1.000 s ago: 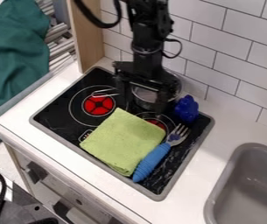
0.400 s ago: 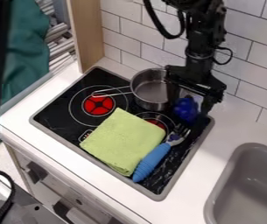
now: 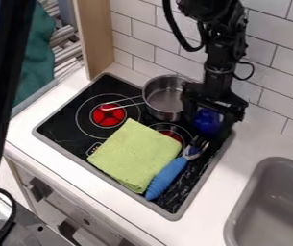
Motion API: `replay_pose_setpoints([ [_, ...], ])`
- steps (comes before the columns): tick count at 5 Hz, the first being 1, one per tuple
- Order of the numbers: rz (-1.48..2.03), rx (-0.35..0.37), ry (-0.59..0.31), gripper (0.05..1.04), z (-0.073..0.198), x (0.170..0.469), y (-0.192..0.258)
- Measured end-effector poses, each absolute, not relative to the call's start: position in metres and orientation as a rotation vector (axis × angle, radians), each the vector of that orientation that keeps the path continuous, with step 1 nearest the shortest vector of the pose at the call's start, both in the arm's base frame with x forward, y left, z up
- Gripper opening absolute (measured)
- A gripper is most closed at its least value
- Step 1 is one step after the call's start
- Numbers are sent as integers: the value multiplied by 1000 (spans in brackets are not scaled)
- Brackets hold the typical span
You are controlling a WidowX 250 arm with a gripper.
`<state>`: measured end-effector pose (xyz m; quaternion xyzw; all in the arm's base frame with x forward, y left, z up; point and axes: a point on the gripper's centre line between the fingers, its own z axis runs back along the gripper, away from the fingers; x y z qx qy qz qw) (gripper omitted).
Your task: Take the blue thing and move it over the yellow one
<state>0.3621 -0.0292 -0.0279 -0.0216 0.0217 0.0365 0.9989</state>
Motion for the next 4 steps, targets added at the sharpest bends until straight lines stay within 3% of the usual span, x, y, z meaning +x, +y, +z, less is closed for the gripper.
replay_pose_setpoints([
  [1, 97, -48, 54, 885, -33, 361, -26],
  [2, 125, -42, 47, 720, -34, 361, -24],
  [4, 151, -36, 33, 720, -35, 358, -23],
])
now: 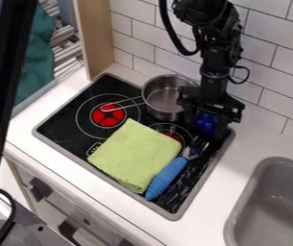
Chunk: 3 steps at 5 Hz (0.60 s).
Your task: Take the blue thing and move it over the yellow one
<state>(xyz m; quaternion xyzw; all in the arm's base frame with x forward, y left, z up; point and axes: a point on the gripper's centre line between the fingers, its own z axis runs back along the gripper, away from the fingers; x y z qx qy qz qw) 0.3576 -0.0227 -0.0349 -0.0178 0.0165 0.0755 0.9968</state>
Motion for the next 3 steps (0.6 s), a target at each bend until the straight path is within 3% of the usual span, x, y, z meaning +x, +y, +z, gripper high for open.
replay_pose_setpoints([
  [1, 151, -22, 9, 549, -27, 348, -20],
  [2, 151, 9, -124, 535, 24, 340, -12],
  [3, 205, 29, -142, 535, 43, 318, 1],
])
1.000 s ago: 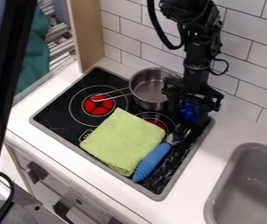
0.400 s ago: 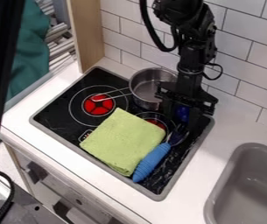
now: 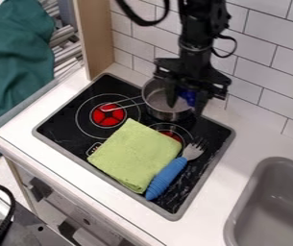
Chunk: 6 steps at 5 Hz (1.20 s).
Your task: Take the blue thing and move it over the yellow one
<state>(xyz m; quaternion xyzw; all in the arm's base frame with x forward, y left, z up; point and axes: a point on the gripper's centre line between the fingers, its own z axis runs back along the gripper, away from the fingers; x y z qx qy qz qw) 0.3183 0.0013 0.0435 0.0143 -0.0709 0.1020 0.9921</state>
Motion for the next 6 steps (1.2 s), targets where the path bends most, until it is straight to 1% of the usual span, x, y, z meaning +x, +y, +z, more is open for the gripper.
replay_pose_setpoints([
  [1, 329, 13, -104, 535, 43, 284, 35],
  [2, 409, -9, -39, 535, 26, 252, 62],
  [3, 403, -32, -6, 535, 13, 230, 73],
  [4, 361, -47, -8, 535, 9, 223, 75],
  [5, 285, -50, -9, 535, 4, 223, 73],
  [6, 218, -37, 9, 535, -2, 223, 63],
])
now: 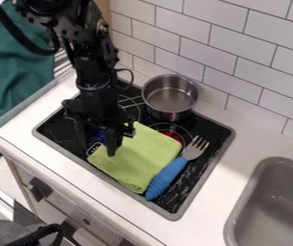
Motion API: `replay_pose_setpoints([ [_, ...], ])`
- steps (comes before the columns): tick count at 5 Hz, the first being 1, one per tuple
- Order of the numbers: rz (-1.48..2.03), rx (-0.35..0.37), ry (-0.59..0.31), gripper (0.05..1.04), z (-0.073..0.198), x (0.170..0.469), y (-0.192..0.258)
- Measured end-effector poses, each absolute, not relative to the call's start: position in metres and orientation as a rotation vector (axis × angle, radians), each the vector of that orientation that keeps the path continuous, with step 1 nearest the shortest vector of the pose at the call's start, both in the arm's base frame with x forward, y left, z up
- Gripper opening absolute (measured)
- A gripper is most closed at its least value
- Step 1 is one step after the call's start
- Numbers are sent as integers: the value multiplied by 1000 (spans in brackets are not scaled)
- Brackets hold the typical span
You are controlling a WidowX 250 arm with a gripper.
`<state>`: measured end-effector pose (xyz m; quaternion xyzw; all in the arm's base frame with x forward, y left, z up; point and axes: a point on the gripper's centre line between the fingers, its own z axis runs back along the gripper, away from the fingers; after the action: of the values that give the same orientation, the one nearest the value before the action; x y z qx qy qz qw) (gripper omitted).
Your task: Take the blue thing and move it over the yellow one
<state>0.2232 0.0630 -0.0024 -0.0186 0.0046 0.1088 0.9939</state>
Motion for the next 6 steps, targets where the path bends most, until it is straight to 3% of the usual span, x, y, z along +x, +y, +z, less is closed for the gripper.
replay_pose_setpoints([
  [3, 125, -29, 63, 535, -20, 234, 38],
  [4, 115, -24, 53, 610, -18, 240, 37],
  [5, 132, -30, 63, 921, -18, 238, 36],
  [6, 170, -8, 46, 1018, -4, 237, 40],
])
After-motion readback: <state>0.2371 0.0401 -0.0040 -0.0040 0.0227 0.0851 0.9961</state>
